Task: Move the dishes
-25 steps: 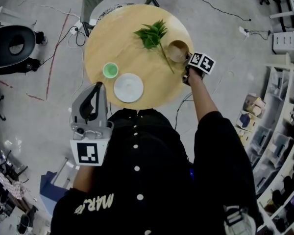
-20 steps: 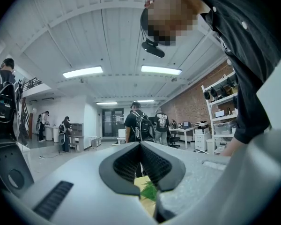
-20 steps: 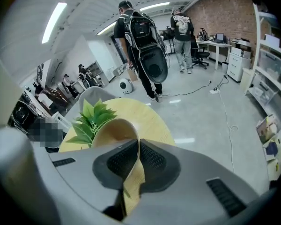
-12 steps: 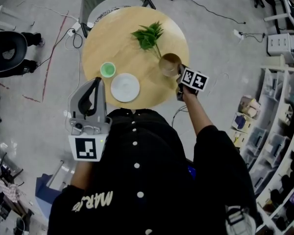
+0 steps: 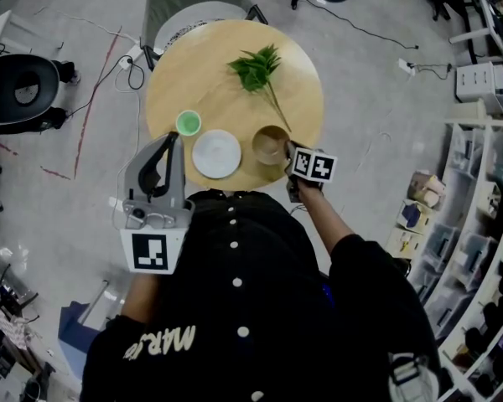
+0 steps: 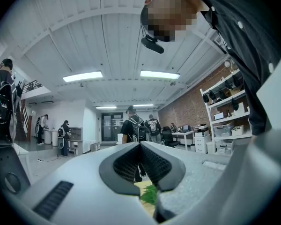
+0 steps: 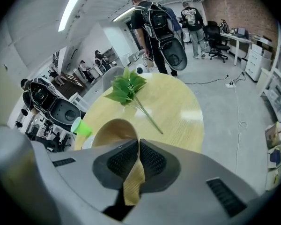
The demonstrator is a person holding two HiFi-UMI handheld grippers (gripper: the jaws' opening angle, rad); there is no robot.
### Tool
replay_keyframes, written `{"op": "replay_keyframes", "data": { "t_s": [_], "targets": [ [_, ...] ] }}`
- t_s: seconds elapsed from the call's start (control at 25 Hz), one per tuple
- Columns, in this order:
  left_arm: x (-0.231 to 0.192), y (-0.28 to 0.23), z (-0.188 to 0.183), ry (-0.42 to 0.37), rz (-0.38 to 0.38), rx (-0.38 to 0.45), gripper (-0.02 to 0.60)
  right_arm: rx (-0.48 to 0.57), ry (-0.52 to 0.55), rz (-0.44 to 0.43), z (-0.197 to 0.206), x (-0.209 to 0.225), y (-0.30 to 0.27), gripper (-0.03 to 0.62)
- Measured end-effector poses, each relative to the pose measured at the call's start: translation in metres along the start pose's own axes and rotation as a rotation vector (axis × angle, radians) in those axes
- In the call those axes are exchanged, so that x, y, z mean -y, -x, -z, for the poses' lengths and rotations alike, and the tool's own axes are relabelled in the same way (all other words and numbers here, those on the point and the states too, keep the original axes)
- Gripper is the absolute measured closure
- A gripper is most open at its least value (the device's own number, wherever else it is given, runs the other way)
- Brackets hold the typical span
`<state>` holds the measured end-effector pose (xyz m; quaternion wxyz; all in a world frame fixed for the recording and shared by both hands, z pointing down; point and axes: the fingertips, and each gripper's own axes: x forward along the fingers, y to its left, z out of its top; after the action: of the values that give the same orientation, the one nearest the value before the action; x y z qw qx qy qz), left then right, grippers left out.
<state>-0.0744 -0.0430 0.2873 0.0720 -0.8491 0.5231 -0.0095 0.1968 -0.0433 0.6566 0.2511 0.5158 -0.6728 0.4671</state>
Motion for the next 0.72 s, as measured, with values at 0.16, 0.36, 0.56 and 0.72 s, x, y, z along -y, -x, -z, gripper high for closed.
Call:
{"op": "replay_keyframes", "data": {
  "t_s": [0.16,0.36,0.56,0.72],
  "targets": [
    [0.0,0.004,0.0,-0.005,-0.002,0.001,0.578,-0.018,0.003,-0.011,0.016,-0.007,0.0,0.572],
    [0.002,0.007,-0.002,-0.009,-0.001,0.006,0.578,-0.045,0.03,-0.016,0.034,-0.013,-0.003,0.572],
    [0.004,0.008,-0.002,-0.021,0.007,0.003,0.578,-0.047,0.035,-0.016,0.043,-0.013,-0.009,0.572],
    [0.004,0.011,0.002,-0.015,0.003,-0.006,0.578,-0.047,0.022,-0.013,0.047,-0.013,-0.014,0.572]
  ]
}}
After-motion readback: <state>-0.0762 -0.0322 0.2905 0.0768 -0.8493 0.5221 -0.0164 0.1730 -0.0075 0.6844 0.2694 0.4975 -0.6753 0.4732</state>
